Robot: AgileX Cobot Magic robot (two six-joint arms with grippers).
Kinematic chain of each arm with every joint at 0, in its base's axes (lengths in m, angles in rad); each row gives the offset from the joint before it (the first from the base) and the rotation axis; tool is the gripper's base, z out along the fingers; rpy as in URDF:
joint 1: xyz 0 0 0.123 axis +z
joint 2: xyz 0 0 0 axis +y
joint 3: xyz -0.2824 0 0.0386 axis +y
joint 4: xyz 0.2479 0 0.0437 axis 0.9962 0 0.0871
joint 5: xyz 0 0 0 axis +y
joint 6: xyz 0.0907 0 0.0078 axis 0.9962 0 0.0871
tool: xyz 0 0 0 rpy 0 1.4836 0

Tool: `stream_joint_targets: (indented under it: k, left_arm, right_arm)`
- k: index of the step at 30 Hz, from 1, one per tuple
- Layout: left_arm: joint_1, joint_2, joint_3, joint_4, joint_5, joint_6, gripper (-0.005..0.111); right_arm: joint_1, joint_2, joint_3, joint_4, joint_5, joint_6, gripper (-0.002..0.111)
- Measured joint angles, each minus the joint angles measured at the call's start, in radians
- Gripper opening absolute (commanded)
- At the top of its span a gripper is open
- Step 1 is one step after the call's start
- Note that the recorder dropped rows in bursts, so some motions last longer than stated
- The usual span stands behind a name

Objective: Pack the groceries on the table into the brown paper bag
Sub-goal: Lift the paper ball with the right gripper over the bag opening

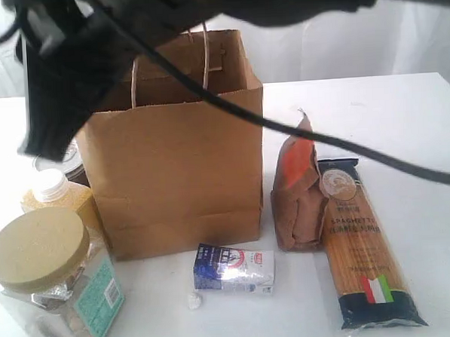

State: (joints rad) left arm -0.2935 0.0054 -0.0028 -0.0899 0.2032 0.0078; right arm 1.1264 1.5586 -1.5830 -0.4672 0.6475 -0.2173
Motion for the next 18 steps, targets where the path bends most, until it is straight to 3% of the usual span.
stream_joint_targets:
  k: [3, 5, 8, 15, 18]
  left_arm:
    - [0.0, 0.0, 0.0, 0.0, 0.0, 0.0, 0.0]
    - [0.0, 0.0, 0.0, 0.0, 0.0, 0.0, 0.0]
    - [0.0, 0.0, 0.0, 0.0, 0.0, 0.0, 0.0]
    - [0.0, 0.0, 0.0, 0.0, 0.0, 0.0, 0.0]
    - [0.0, 0.0, 0.0, 0.0, 0.0, 0.0, 0.0]
  right_arm:
    - [0.0, 0.064, -0.103, -0.23, 0.027, 0.236, 0.015]
    - [-0.016, 0.117, -0.164, -0.264, 0.09, 0.295, 0.015]
    - [-0.053, 0.195, -0.237, -0.272, 0.2, 0.314, 0.015]
    - [-0.086, 0.254, -0.316, -0.184, 0.238, 0.296, 0.016]
    - [-0.096, 0.265, -0.337, -0.157, 0.265, 0.278, 0.023]
